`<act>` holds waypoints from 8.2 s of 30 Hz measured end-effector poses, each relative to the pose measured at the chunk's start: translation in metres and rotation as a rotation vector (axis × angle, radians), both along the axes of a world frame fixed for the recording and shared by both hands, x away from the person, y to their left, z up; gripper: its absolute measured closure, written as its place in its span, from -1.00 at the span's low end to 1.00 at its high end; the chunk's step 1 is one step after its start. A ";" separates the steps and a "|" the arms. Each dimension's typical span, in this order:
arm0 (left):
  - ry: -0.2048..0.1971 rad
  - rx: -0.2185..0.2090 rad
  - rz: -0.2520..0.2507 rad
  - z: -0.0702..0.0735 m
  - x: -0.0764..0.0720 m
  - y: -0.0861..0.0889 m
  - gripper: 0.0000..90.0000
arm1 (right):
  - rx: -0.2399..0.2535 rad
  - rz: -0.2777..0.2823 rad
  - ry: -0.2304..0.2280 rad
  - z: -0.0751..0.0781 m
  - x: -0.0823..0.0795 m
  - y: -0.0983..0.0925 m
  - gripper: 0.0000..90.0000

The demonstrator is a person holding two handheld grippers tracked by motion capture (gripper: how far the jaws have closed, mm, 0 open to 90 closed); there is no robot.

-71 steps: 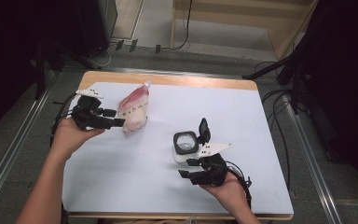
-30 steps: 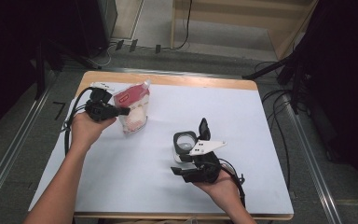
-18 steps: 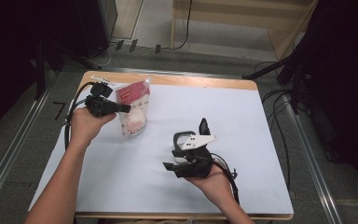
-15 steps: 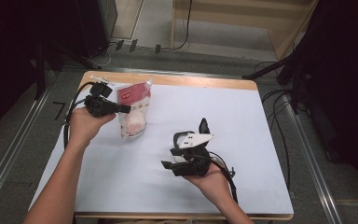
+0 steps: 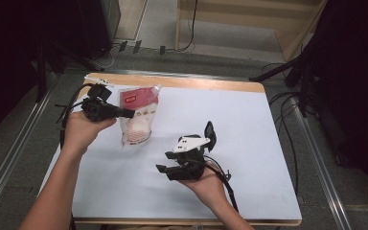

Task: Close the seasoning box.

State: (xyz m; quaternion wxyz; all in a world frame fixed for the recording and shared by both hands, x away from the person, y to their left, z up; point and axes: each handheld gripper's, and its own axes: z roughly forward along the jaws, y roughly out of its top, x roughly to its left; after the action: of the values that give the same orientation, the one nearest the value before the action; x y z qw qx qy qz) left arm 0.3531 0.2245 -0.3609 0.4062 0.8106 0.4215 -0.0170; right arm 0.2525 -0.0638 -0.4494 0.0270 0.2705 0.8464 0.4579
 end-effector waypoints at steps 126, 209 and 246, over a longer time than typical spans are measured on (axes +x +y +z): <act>0.055 -0.070 -0.146 0.004 -0.064 -0.084 0.85 | 0.012 0.061 -0.062 -0.013 -0.046 0.061 0.13; 0.164 0.051 -0.112 0.024 -0.046 -0.109 0.74 | 0.089 0.013 -0.020 0.012 -0.029 0.053 0.22; 0.070 0.014 -0.089 0.016 -0.055 -0.111 0.64 | 0.101 0.016 0.018 0.012 -0.034 0.054 0.23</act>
State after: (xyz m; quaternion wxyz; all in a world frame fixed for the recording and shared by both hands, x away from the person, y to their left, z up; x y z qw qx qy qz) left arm 0.2976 0.1135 -0.3448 0.3842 0.8302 0.3993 -0.0604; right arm 0.2188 -0.0095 -0.4372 0.0022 0.2687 0.8247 0.4977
